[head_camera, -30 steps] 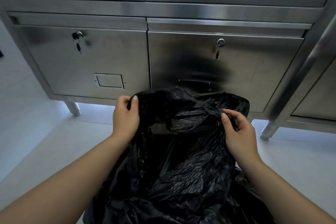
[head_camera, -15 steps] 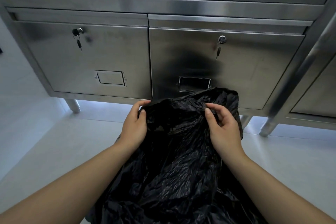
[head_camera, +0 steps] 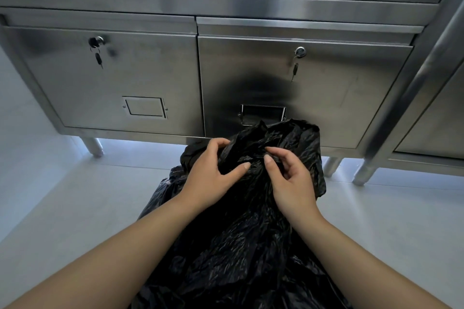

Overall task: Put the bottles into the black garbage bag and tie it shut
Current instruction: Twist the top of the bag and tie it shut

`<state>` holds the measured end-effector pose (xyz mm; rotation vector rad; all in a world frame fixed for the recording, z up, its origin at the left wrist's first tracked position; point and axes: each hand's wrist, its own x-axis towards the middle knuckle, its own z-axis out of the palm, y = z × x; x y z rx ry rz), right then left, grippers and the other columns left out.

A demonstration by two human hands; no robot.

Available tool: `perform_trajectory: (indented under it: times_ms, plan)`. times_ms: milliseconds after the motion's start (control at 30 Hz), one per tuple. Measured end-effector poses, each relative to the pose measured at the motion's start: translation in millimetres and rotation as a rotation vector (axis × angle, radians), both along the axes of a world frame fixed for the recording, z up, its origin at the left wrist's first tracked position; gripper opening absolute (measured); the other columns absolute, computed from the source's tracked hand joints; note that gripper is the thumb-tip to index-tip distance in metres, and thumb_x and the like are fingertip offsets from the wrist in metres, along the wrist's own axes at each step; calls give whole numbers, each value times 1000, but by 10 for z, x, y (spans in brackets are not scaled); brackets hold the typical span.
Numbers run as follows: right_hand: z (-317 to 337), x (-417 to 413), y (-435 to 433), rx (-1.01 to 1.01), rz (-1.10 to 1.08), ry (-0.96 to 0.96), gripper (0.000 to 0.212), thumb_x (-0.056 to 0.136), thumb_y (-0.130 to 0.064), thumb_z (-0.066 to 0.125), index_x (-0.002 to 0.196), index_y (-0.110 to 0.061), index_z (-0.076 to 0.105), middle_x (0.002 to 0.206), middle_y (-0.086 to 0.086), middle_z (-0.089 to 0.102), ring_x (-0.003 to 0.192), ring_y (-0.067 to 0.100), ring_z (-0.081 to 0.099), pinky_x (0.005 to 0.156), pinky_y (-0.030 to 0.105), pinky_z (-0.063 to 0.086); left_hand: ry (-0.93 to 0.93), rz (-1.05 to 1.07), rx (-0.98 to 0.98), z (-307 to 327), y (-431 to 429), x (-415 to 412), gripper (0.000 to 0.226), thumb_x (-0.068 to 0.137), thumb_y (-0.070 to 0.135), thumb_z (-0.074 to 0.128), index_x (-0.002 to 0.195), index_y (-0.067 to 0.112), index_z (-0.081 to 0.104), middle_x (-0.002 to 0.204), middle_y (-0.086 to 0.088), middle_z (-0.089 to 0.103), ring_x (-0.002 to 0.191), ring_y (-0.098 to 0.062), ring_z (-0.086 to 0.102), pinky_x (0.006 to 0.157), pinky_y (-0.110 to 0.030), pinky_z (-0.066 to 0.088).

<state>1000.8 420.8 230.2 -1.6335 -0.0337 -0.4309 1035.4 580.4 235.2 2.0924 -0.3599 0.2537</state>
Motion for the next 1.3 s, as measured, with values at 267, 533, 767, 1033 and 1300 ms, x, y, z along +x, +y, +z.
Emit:
perform_trajectory:
  times_ms: [267,533,767,1033,1300]
  plan:
    - [-4,-41,-45,-22,42,-17,16,90,-20,60,100,-31,63,100,-14,68,98,-7,60,80,5,42,-138,-115,54,-6,-60,66,45,86,33,63,128,25,51,125,8,59,116,-3,51,98,-17,37]
    - [-37,-15,-152,-66,47,37,27,89,-24,61,111,-40,57,118,-11,64,117,3,55,101,24,42,-14,-109,-116,-61,-68,64,23,89,39,55,108,29,61,107,13,67,102,-1,59,89,-20,45]
    - [-56,-2,-157,-122,79,25,29,89,-17,62,113,-33,59,114,-18,63,107,-11,55,88,4,40,103,-147,-329,-69,-126,87,4,89,27,60,85,29,61,81,15,71,79,-1,66,72,-13,47]
    - [-41,39,-304,-92,-20,16,21,88,-14,62,97,-33,62,102,-15,67,96,-9,59,80,4,42,52,-130,-287,-35,-64,61,16,87,29,63,99,38,57,82,5,74,77,-10,69,72,-24,52]
    - [-79,53,-358,-57,-101,4,18,86,-15,66,94,-31,62,98,-15,67,94,-11,60,76,2,41,98,-217,-265,-19,-83,-10,41,88,23,61,125,36,52,92,17,73,91,6,64,79,-4,42]
